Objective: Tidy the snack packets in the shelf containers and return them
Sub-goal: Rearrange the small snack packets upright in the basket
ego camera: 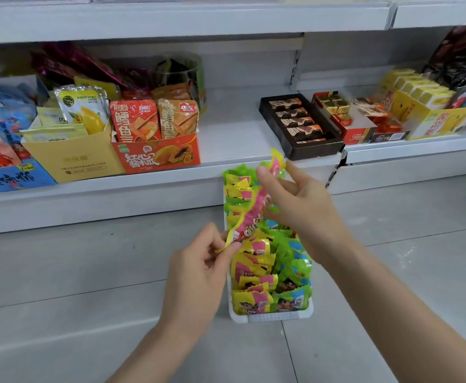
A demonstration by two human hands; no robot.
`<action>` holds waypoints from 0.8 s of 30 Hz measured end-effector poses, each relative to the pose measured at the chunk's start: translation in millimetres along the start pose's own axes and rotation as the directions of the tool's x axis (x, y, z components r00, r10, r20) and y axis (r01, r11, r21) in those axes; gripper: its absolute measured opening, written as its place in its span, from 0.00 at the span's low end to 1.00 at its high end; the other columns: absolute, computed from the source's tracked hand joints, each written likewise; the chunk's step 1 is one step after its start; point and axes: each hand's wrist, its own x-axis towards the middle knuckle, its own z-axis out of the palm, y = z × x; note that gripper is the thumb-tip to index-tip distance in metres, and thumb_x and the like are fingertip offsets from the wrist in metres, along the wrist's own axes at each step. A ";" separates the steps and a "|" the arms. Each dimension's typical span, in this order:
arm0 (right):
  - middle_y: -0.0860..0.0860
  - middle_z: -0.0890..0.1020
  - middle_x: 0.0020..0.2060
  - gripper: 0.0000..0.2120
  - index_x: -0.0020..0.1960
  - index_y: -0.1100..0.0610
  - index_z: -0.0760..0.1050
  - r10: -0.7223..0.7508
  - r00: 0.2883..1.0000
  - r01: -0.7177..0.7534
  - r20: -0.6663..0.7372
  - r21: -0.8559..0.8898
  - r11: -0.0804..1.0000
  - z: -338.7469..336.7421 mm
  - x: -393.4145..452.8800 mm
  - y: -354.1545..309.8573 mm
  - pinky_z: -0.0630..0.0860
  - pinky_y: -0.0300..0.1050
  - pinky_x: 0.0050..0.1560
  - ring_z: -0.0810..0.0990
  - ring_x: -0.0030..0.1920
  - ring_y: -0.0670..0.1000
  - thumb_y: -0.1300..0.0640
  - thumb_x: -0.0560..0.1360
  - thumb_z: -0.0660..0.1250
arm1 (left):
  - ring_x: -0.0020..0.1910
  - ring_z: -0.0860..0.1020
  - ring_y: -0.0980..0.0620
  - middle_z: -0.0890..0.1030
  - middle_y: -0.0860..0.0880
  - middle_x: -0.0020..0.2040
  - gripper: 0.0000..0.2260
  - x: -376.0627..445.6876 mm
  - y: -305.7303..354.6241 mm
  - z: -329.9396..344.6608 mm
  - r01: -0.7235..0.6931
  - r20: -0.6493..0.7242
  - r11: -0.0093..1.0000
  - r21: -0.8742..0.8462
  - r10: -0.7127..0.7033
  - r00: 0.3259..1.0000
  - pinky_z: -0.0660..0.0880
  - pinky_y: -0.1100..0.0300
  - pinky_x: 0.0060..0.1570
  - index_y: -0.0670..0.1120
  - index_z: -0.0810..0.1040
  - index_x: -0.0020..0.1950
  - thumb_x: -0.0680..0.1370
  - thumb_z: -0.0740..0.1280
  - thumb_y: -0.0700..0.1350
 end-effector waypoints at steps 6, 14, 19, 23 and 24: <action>0.59 0.86 0.48 0.14 0.50 0.60 0.81 0.045 0.999 -0.040 -0.016 0.227 0.973 -4.0 -0.6 -5.6 0.83 0.53 0.52 0.85 0.50 0.57 0.52 0.83 0.61 | 0.61 0.78 0.56 0.79 0.57 0.60 0.13 -2.5 0.7 -4.8 -0.256 0.067 0.936 0.241 0.247 0.967 0.79 0.53 0.50 0.46 0.74 0.36 0.74 0.73 0.51; 0.55 0.85 0.40 0.10 0.48 0.61 0.82 0.042 0.994 -0.084 0.099 0.470 0.879 -8.2 2.2 -13.1 0.84 0.48 0.48 0.84 0.40 0.50 0.54 0.78 0.68 | 0.54 0.84 0.43 0.84 0.41 0.56 0.26 -0.2 8.8 -3.7 0.537 0.423 0.644 -0.545 -0.342 0.839 0.82 0.55 0.49 0.45 0.72 0.65 0.68 0.75 0.44; 0.55 0.87 0.43 0.17 0.50 0.60 0.83 0.023 1.000 -0.019 -0.005 0.359 0.933 -12.2 6.8 -7.3 0.84 0.46 0.44 0.86 0.43 0.52 0.48 0.81 0.63 | 0.53 0.84 0.47 0.85 0.44 0.54 0.21 -0.1 6.6 -1.8 0.430 0.352 0.759 -0.488 -0.279 0.893 0.81 0.60 0.48 0.40 0.79 0.62 0.69 0.73 0.38; 0.51 0.86 0.41 0.18 0.51 0.57 0.83 0.070 0.997 -0.071 0.016 0.333 0.940 -15.7 8.7 -3.9 0.82 0.42 0.40 0.85 0.43 0.49 0.46 0.82 0.60 | 0.54 0.84 0.49 0.85 0.45 0.55 0.22 0.4 3.2 -3.1 0.429 0.348 0.762 -0.485 -0.282 0.894 0.80 0.62 0.48 0.40 0.79 0.62 0.68 0.73 0.36; 0.51 0.86 0.40 0.18 0.50 0.57 0.83 0.076 0.997 -0.076 0.013 0.343 0.936 -16.1 8.6 -4.3 0.81 0.41 0.38 0.85 0.41 0.48 0.46 0.82 0.60 | 0.54 0.84 0.49 0.85 0.45 0.55 0.22 0.3 2.8 -3.3 0.432 0.351 0.760 -0.485 -0.283 0.892 0.80 0.63 0.48 0.40 0.78 0.62 0.68 0.73 0.36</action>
